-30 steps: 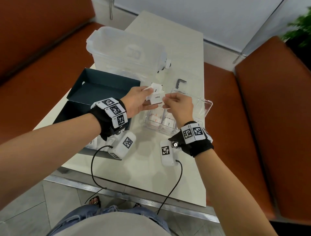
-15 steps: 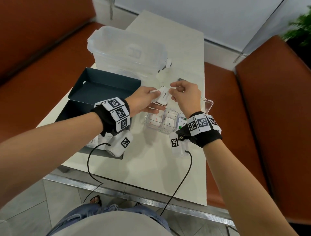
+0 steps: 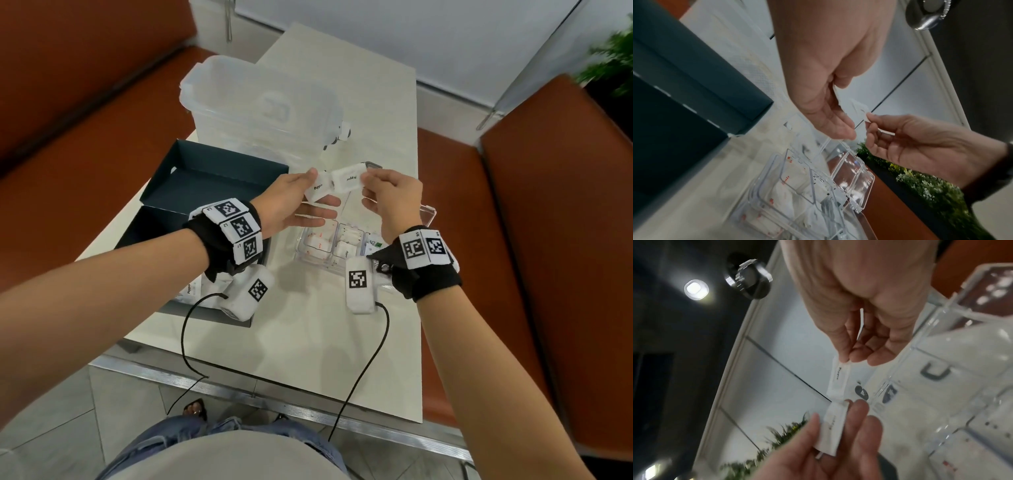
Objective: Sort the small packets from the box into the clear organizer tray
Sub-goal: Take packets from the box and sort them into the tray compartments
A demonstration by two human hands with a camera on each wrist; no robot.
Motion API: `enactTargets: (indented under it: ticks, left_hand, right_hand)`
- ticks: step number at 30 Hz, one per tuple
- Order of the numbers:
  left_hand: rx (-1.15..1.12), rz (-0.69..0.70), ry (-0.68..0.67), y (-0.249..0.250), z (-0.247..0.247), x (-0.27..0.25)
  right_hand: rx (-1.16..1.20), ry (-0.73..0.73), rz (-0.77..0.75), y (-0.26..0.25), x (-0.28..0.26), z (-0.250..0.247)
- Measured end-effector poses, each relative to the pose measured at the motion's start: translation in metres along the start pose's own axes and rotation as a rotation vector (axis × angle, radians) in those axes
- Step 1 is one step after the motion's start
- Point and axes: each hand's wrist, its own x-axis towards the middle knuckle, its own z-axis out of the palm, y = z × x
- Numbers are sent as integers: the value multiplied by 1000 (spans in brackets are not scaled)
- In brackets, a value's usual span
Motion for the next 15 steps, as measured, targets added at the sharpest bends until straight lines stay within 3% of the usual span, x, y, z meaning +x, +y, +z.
enactTargets:
  ticks: [2, 7, 15]
  left_hand:
    - [-45, -13, -2, 1, 0, 1]
    - [-81, -42, -30, 3, 5, 3]
    - [-30, -13, -64, 4, 14, 3]
  right_hand:
    - [120, -58, 65, -1, -3, 2]
    - [117, -115, 53, -1, -8, 13]
    - [-85, -114, -42, 1, -4, 8]
